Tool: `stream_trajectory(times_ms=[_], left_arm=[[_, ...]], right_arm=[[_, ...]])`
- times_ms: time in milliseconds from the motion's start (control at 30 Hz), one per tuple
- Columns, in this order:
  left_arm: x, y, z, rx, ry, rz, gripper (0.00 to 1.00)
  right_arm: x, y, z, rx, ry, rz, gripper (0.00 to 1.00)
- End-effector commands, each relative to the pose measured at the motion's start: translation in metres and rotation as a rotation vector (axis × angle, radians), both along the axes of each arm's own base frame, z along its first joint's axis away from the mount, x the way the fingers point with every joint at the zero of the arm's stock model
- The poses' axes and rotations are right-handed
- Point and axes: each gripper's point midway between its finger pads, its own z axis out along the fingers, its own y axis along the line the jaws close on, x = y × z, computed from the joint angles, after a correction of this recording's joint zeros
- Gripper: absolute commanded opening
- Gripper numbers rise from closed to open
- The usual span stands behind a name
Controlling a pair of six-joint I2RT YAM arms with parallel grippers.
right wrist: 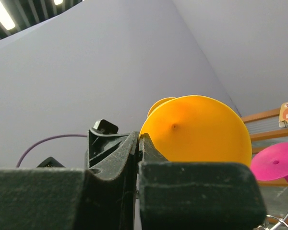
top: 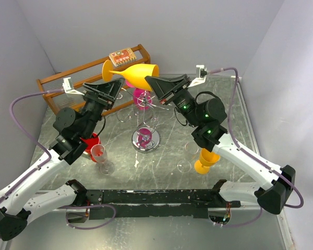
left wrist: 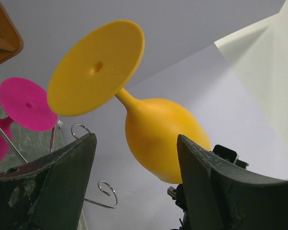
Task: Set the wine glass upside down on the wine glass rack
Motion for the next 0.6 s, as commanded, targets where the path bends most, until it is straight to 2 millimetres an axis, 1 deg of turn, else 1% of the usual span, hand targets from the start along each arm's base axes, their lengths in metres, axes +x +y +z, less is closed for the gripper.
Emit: stream_trajectory(times_ms=[0,100,200,367,467,567], left_arm=[[0.001,0.007,0.012,-0.065,0.015,0.022,0.78],[0.003,0.009,0.016,-0.083,0.016,0.034,0.78],[0.005,0.012,0.016,-0.113,0.027,0.050,0.75],[0.004,0.019,0.022,-0.147,0.006,0.070,0.62],[0.004,0.023,0.022,-0.155,0.005,0.085,0.54],[0.004,0.026,0.023,-0.160,0.001,0.098,0.47]], right_arm=[[-0.016,0.002,0.019,0.045,-0.036,0.075,0.00],[-0.022,0.008,0.015,0.054,-0.017,0.134,0.00],[-0.028,0.014,0.009,0.054,-0.004,0.188,0.00],[-0.031,0.018,-0.001,0.038,0.021,0.221,0.00],[-0.035,0.019,-0.004,0.030,0.028,0.235,0.00],[-0.039,0.019,-0.007,0.022,0.033,0.253,0.00]])
